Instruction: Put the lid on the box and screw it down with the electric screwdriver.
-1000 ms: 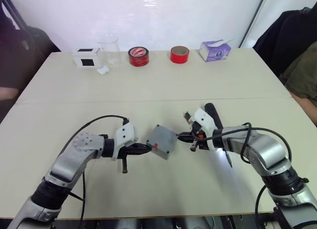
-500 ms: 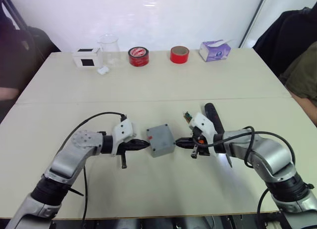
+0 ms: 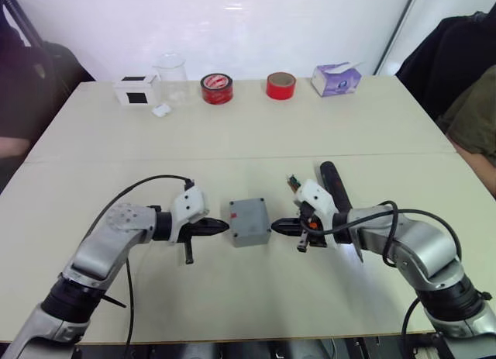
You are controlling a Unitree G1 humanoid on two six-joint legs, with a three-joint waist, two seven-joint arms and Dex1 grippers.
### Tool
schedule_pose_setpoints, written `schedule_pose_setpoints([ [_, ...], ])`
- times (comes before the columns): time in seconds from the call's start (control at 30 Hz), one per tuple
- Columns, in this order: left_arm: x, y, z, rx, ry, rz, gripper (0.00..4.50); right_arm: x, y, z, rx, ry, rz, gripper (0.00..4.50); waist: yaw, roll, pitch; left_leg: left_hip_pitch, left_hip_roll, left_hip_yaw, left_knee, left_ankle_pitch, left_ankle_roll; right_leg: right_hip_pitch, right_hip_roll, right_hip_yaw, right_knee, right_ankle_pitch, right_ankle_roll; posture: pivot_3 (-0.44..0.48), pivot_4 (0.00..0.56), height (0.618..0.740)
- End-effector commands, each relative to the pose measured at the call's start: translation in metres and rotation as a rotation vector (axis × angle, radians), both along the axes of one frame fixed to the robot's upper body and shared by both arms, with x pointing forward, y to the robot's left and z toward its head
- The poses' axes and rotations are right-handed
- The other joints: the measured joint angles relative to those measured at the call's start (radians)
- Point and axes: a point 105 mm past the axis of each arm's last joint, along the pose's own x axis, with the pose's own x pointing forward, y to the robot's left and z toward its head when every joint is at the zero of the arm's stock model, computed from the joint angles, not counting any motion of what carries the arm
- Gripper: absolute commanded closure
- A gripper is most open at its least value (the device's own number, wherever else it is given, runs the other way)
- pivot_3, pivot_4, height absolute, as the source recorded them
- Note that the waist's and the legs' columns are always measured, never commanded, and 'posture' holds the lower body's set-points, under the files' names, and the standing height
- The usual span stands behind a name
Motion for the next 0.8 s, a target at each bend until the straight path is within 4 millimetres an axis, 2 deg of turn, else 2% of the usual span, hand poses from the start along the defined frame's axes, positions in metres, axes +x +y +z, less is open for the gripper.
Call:
schedule_pose_setpoints([
  [0.03, -0.003, 0.006, 0.013, -0.006, -0.031, -0.003, 4.5, 0.012, -0.013, 0.018, 0.021, -0.131, -0.102, 4.46, 0.0, 0.0, 0.0, 0.0, 0.0, 0.0, 0.0, 0.0, 0.0, 0.0, 0.0, 0.0, 0.0, 0.0, 0.0, 0.0, 0.15, 0.74],
  [0.13, -0.008, 0.009, 0.037, -0.051, -0.062, -0.006, 4.5, 0.017, -0.032, 0.03, 0.024, -0.209, -0.224, 4.46, 0.002, 0.0, 0.0, 0.0, 0.0, 0.0, 0.0, 0.0, 0.0, 0.0, 0.0, 0.0, 0.0, 0.0, 0.0, 0.0, 0.15, 0.74],
  [0.27, -0.005, 0.006, 0.061, -0.075, -0.126, -0.014, 4.5, 0.02, -0.046, 0.04, 0.032, -0.264, -0.337, 4.46, 0.002, 0.0, 0.0, 0.0, 0.0, 0.0, 0.0, 0.0, 0.0, 0.0, 0.0, 0.0, 0.0, 0.0, 0.0, 0.0, 0.15, 0.74],
  [0.37, -0.005, -0.002, 0.075, -0.111, -0.154, -0.036, 4.5, 0.024, -0.057, 0.041, 0.024, -0.282, -0.413, 3.81, 0.001, 0.0, 0.0, 0.0, 0.0, 0.0, 0.0, 0.0, 0.0, 0.0, 0.001, 0.0, 0.001, 0.0, 0.0, 0.0, 0.15, 0.74],
  [0.47, -0.005, -0.008, 0.082, -0.127, -0.166, -0.054, 4.5, 0.026, -0.063, 0.038, 0.006, -0.284, -0.447, 2.68, 0.0, 0.0, 0.0, 0.0, 0.0, 0.0, 0.0, 0.0, 0.0, 0.0, 0.001, 0.0, 0.001, 0.0, 0.0, 0.0, 0.15, 0.74],
  [0.57, -0.001, -0.014, 0.083, -0.143, -0.162, -0.059, 4.5, 0.024, -0.064, 0.022, -0.03, -0.241, -0.463, 1.52, 0.0, 0.0, 0.0, 0.0, 0.0, 0.0, 0.0, 0.0, 0.0, 0.0, 0.002, 0.0, 0.001, 0.0, 0.0, 0.0, 0.15, 0.74],
  [0.8, 0.003, -0.016, 0.081, -0.142, -0.162, -0.057, 4.5, 0.03, -0.064, 0.011, -0.059, -0.202, -0.499, 1.52, -0.001, 0.0, 0.0, 0.001, 0.0, 0.001, 0.0, 0.0, 0.0, 0.0, 0.002, 0.001, 0.002, 0.0, 0.0, 0.0, 0.15, 0.74],
])
